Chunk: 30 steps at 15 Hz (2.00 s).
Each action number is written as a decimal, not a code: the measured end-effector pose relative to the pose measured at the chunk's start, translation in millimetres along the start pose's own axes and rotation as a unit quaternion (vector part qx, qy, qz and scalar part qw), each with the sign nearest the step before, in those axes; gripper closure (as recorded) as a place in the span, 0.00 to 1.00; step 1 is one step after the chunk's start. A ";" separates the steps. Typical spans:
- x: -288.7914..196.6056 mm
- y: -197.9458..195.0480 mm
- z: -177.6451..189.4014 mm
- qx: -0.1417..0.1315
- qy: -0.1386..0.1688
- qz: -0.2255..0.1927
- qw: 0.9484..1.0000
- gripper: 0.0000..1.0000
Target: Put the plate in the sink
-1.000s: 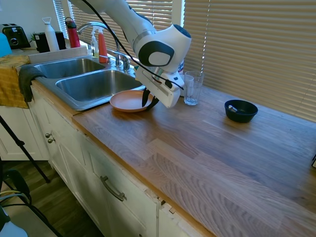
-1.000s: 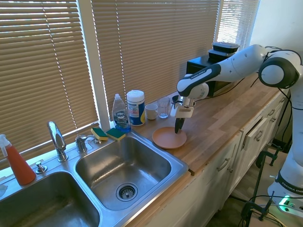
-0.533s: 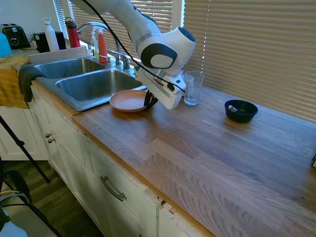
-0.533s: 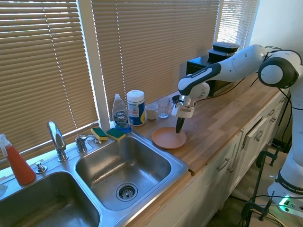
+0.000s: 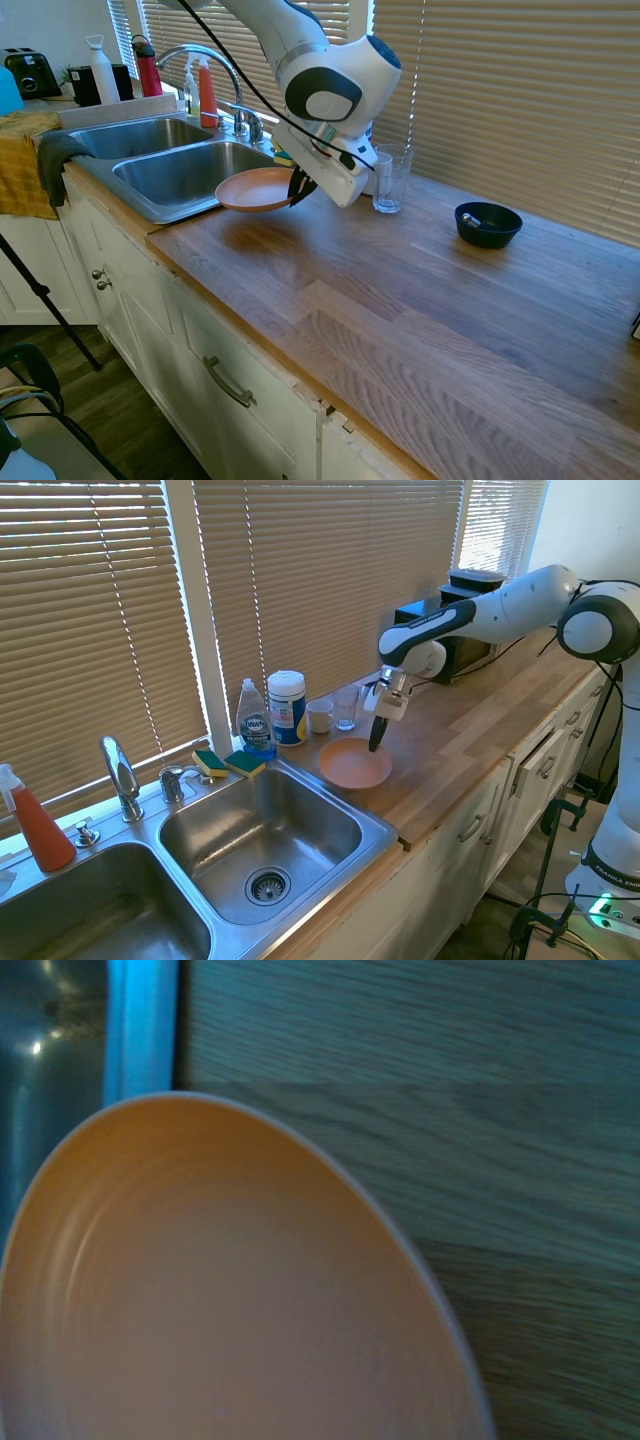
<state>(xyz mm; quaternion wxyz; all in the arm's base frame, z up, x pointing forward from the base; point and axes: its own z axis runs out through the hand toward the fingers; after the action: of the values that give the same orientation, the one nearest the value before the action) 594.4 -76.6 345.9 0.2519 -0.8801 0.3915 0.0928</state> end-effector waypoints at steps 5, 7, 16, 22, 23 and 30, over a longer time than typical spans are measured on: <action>-84.5 -94.3 23.7 -0.025 0.009 -0.007 1.000 1.00; -113.5 -128.6 41.0 -0.038 0.015 -0.006 0.999 1.00; -136.7 -202.0 115.2 -0.062 0.012 -0.020 0.998 1.00; -133.2 -228.1 207.6 -0.116 0.026 -0.008 0.993 1.00; -130.1 -227.0 221.6 -0.127 0.028 -0.005 0.992 1.00; -126.3 -227.0 266.4 -0.156 0.023 0.009 0.987 0.00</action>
<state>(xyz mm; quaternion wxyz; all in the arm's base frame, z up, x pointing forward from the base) 685.1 270.7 247.6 0.1017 -0.9070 0.3857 0.1350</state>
